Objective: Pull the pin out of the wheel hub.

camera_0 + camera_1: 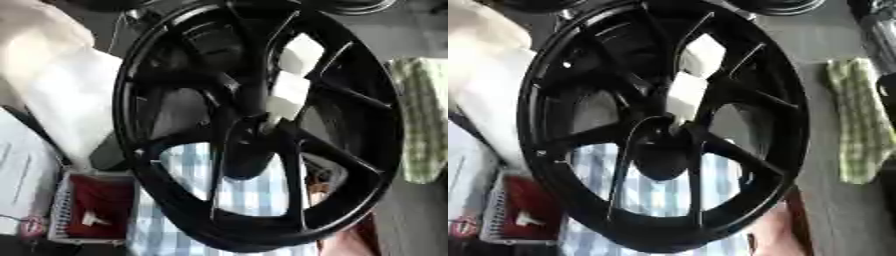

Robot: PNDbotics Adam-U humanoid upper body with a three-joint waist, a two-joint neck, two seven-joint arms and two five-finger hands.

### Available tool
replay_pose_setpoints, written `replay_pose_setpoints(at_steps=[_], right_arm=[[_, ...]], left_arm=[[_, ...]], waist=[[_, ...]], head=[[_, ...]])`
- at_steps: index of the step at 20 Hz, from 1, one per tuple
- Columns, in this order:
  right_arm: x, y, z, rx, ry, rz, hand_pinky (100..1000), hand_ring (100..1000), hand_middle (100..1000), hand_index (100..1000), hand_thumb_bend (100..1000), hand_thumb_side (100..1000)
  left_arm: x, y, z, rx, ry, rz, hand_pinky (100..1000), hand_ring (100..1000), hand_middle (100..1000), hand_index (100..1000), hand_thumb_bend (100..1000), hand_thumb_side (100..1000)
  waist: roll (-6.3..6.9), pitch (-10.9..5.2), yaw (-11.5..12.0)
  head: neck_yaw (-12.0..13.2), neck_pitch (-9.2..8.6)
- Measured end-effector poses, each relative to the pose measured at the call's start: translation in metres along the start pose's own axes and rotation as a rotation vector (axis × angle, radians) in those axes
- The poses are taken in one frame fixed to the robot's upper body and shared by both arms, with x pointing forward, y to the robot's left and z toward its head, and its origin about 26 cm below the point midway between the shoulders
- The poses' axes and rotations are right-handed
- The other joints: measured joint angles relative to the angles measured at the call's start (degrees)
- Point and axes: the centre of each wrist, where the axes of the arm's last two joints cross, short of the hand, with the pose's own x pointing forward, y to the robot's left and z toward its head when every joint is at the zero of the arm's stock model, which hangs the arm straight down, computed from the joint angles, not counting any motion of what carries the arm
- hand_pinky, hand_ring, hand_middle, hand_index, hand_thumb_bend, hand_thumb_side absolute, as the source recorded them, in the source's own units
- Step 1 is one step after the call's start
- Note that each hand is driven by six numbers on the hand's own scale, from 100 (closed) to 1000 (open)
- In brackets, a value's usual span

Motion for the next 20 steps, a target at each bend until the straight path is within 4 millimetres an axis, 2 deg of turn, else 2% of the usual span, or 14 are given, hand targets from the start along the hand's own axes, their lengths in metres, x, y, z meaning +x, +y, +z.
replay_pose_setpoints(at_steps=[13,20], right_arm=[[0.001,-0.001,0.0,0.009,-0.001,0.015,822,728,666,703,221,556],[0.012,-0.004,-0.002,0.054,-0.037,0.082,825,737,682,723,230,558]], left_arm=[[0.001,0.0,0.0,-0.002,-0.002,0.001,742,756,680,765,365,722],[0.0,0.0,0.001,-0.002,0.0,-0.001,742,756,678,764,360,722]], waist=[[0.02,0.01,0.0],[-0.12,0.0,0.0]], head=[[0.1,-0.01],[0.3,0.02]])
